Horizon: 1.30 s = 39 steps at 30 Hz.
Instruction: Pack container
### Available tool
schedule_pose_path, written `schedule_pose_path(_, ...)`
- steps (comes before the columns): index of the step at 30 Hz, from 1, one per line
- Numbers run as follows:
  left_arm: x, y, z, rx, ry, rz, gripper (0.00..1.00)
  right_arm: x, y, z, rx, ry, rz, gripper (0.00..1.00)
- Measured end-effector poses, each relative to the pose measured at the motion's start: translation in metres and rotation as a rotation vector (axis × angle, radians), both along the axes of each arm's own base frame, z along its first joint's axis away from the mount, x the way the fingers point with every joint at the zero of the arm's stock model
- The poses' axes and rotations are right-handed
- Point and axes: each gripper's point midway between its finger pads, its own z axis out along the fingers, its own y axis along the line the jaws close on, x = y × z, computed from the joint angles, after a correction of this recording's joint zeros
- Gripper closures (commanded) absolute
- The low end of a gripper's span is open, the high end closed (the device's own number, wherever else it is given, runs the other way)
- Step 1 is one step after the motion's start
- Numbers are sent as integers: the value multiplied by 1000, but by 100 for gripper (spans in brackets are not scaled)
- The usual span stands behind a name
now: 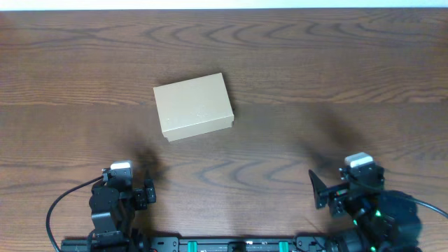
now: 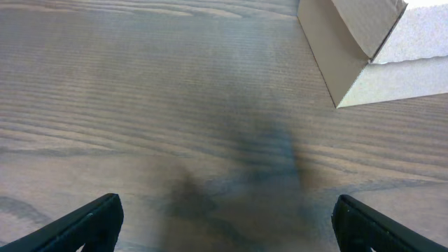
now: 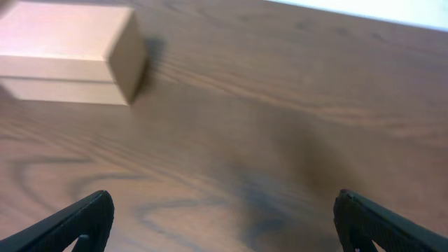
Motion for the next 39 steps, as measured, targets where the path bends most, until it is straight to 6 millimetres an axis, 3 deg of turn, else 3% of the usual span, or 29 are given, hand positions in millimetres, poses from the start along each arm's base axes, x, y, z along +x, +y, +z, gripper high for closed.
schedule_pose_path(6,0,0,0,0,0,0,4,12,-14,-48,-4,25,-87,1)
schedule_pose_path(13,0,0,0,0,0,0,5,16,-29,-80,72,35,-215,1)
schedule_pose_path(20,0,0,0,0,0,0,5,14,-30,-112,119,98,-254,1)
schedule_pose_path(39,0,0,0,0,0,0,5,14,-29,-113,115,97,-251,1)
